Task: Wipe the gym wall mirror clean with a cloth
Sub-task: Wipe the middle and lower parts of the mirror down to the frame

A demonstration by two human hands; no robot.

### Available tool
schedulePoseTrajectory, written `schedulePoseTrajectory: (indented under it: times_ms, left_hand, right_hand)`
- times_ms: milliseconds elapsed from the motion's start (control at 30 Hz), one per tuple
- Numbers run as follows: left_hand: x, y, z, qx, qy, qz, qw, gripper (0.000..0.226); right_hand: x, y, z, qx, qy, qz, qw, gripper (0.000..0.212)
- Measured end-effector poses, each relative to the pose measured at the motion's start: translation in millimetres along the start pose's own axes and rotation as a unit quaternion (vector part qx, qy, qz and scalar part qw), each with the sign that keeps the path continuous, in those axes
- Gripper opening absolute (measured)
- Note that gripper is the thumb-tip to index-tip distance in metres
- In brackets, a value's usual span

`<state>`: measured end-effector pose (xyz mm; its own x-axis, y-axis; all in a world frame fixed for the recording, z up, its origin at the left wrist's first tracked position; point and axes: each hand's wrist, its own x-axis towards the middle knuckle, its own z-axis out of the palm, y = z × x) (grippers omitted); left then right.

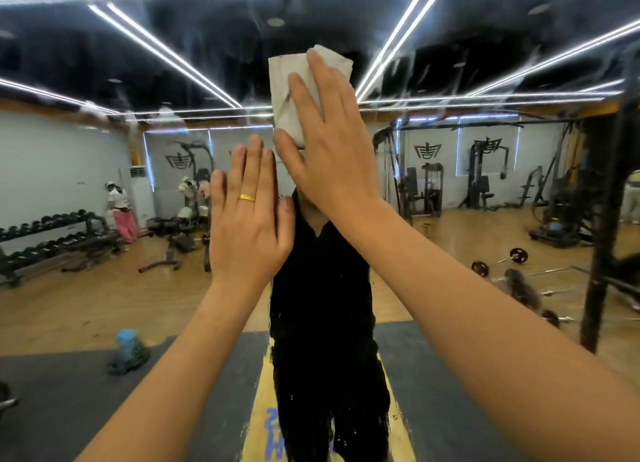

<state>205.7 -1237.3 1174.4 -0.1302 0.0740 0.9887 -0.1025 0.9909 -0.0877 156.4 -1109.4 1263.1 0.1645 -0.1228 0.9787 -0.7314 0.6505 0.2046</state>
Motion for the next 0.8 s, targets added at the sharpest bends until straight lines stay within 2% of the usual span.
schedulePoseTrajectory:
  times_ms: [100,333,533,800]
  left_hand:
    - [-1,-1,1,0.006,0.008,0.006,1.0,0.062]
    - [0,0,4,0.01,0.006,0.006,1.0,0.063]
    - [-2,-1,4,0.007,-0.009,0.007,1.0,0.065]
    - [-1,-2,3,0.009,-0.011,0.014,1.0,0.065]
  right_hand:
    - [-3,-1,10,-0.027,-0.022,-0.009,0.999,0.065]
    - [1,29,7,-0.08,-0.01,-0.061,0.995,0.052]
    - [-11,66,-21,-0.067,-0.038,0.028,0.997,0.053]
    - [-30,111,-59,-0.041,-0.019,0.147,0.988,0.055]
